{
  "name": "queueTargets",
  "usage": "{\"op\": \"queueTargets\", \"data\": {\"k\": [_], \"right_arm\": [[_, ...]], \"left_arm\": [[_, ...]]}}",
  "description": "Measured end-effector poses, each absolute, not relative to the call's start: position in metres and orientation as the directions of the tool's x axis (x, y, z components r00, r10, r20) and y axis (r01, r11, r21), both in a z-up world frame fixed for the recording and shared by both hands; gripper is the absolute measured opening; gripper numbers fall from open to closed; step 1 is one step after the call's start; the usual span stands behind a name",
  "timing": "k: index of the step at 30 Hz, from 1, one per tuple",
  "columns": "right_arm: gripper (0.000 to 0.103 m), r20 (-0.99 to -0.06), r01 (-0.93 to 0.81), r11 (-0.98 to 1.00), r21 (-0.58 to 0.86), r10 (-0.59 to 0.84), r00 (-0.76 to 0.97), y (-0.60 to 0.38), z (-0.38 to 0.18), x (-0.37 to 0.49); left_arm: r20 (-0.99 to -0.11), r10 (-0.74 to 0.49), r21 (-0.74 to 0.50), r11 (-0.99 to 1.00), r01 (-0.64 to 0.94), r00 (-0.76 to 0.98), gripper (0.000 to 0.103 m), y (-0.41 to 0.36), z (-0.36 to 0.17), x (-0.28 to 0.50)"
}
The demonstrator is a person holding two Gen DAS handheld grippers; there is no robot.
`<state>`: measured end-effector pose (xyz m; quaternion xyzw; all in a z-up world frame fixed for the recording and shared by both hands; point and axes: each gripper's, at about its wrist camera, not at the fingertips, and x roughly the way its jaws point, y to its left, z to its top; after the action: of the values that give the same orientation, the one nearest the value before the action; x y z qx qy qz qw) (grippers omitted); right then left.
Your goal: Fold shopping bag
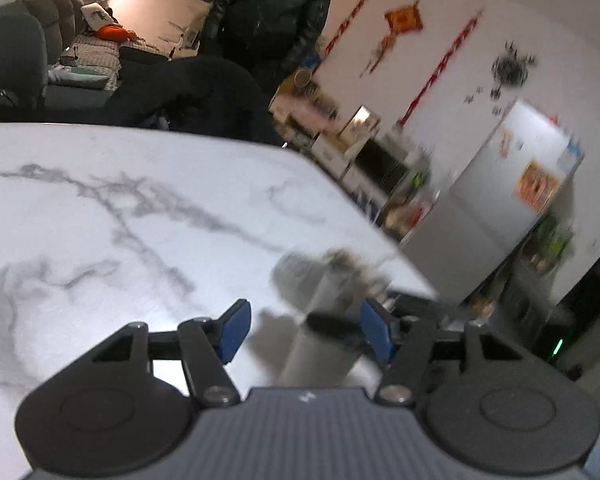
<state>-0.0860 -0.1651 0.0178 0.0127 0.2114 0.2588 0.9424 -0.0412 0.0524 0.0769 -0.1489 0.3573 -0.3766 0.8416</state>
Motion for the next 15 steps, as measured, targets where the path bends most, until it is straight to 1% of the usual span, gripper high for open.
{"op": "queueTargets", "data": {"k": [2,7,9,11,12,13,15], "right_arm": [[0.039,-0.392,-0.478,0.871,0.111,0.481,0.785,-0.159,0.018,-0.087],[0.039,-0.392,-0.449,0.890,0.084,0.444,0.806,-0.151,0.018,-0.089],[0.039,-0.390,-0.433,0.899,0.061,0.421,0.819,-0.146,0.018,-0.090],[0.039,-0.386,-0.412,0.911,0.029,0.391,0.836,-0.140,0.018,-0.092],[0.039,-0.383,-0.401,0.916,0.012,0.374,0.844,-0.136,0.018,-0.093],[0.039,-0.379,-0.388,0.922,-0.004,0.357,0.854,-0.132,0.018,-0.094],[0.039,-0.368,-0.358,0.933,-0.032,0.322,0.872,-0.124,0.017,-0.096]], "left_arm": [[-0.472,-0.751,-0.537,0.660,0.525,0.462,0.055,0.046,0.079,-0.041],[-0.476,-0.757,-0.539,0.654,0.531,0.448,0.053,0.025,0.075,-0.038],[-0.491,-0.738,-0.514,0.675,0.530,0.463,0.044,0.018,0.074,-0.040],[-0.516,-0.706,-0.486,0.708,0.513,0.485,0.039,0.013,0.073,-0.042],[-0.524,-0.692,-0.476,0.721,0.504,0.496,0.038,0.012,0.072,-0.043],[-0.524,-0.687,-0.475,0.726,0.497,0.503,0.037,0.013,0.072,-0.045],[-0.522,-0.677,-0.480,0.736,0.478,0.518,0.031,0.015,0.072,-0.049]]}}
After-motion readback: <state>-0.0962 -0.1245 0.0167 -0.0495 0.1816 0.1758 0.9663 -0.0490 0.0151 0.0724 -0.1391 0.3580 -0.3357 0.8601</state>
